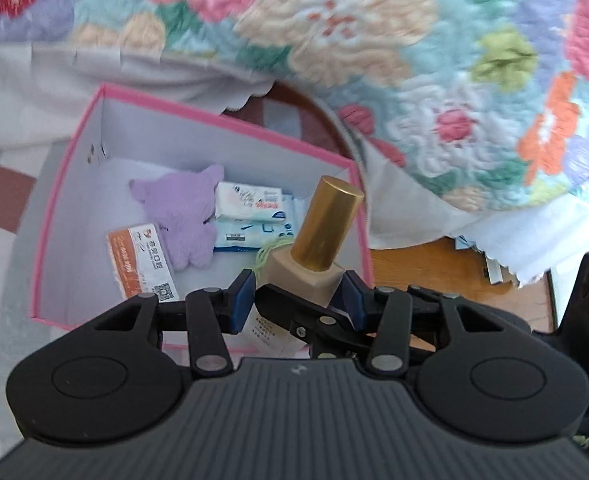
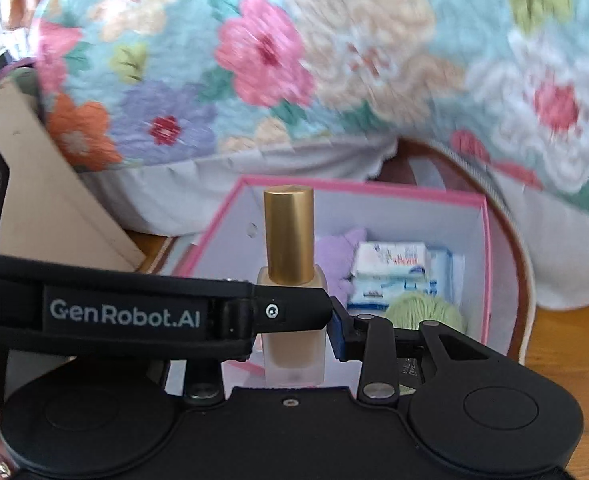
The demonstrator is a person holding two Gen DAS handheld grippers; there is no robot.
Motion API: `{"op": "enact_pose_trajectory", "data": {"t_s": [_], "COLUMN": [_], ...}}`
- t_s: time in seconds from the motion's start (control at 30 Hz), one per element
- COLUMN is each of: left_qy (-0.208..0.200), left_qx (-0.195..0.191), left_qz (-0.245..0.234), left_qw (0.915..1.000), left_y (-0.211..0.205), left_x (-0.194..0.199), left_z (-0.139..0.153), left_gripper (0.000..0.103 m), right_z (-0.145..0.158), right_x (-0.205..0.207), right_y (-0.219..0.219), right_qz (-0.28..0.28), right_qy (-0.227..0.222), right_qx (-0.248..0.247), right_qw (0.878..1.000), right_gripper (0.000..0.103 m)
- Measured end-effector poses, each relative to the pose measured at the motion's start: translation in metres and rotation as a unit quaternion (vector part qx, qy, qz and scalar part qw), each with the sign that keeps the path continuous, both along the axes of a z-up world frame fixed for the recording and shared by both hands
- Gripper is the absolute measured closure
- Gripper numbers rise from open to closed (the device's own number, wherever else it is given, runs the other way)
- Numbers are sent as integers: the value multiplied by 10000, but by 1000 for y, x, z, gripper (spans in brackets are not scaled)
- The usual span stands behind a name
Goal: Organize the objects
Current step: 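Lift and carry the foundation bottle with the left tool into the box, then open the left tool and release the bottle in the box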
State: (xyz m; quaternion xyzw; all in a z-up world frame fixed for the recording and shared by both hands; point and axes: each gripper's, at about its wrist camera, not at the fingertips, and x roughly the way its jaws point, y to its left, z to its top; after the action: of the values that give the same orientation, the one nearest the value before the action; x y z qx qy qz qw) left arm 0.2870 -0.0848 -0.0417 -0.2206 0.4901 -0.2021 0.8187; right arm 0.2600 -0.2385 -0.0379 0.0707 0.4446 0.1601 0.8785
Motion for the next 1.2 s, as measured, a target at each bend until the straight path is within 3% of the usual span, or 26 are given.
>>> {"op": "enact_pose_trajectory", "data": {"t_s": [0.33, 0.53, 0.63, 0.73, 0.93, 1.07, 1.13, 1.17, 1.2], "left_qy": [572, 761, 783, 717, 345, 546, 340, 219, 162], "left_qx": [-156, -31, -127, -231, 145, 128, 506, 628, 658], "left_qz": [106, -92, -79, 49, 162, 221, 240, 258, 270], "left_qw": [9982, 9971, 9968, 9972, 9992, 9982, 9979, 9974, 9973], "left_y": [-7, -19, -15, -11, -12, -9, -10, -9, -7], "left_x": [31, 34, 40, 46, 53, 56, 52, 49, 47], "left_z": [-72, -95, -103, -104, -94, -100, -94, -90, -86], "left_gripper": [57, 57, 59, 59, 58, 58, 58, 56, 55], "right_z": [-63, -91, -95, -96, -98, -97, -92, -89, -86], "right_x": [33, 38, 41, 48, 61, 57, 49, 44, 41], "right_y": [-3, -16, -9, -11, -2, 17, 21, 21, 19], "right_qz": [-37, -86, 78, -43, -65, 264, 342, 355, 354], "right_qy": [636, 1126, 978, 1007, 985, 712, 398, 253, 166], "right_qx": [-138, 14, -216, -123, -363, -882, -1168, -1247, -1260], "right_qw": [9979, 9936, 9949, 9948, 9945, 9932, 9918, 9912, 9913], "right_gripper": [63, 63, 63, 63, 63, 64, 59, 50, 47]}}
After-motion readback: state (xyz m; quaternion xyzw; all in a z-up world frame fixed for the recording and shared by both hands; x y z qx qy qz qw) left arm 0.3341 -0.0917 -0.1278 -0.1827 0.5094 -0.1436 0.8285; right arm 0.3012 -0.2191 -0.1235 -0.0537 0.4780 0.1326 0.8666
